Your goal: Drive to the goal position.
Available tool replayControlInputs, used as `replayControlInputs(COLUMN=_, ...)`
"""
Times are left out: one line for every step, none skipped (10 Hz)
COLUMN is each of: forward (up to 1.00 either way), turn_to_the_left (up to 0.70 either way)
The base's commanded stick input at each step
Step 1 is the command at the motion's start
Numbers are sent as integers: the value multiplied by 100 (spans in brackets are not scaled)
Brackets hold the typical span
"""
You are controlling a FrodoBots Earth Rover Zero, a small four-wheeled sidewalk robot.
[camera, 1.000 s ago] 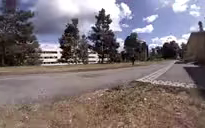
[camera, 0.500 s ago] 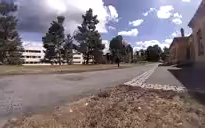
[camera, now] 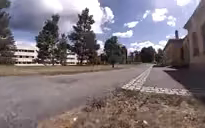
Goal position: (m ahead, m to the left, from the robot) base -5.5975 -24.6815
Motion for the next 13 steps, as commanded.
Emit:
replayControlInputs(forward=85, turn_to_the_left=0)
replayControlInputs(forward=85, turn_to_the_left=0)
replayControlInputs(forward=85, turn_to_the_left=0)
replayControlInputs(forward=85, turn_to_the_left=0)
replayControlInputs(forward=85, turn_to_the_left=0)
replayControlInputs(forward=85, turn_to_the_left=0)
replayControlInputs(forward=85, turn_to_the_left=0)
replayControlInputs(forward=85, turn_to_the_left=0)
replayControlInputs(forward=85, turn_to_the_left=0)
replayControlInputs(forward=85, turn_to_the_left=-5)
replayControlInputs(forward=85, turn_to_the_left=-28)
replayControlInputs(forward=85, turn_to_the_left=-34)
replayControlInputs(forward=85, turn_to_the_left=-34)
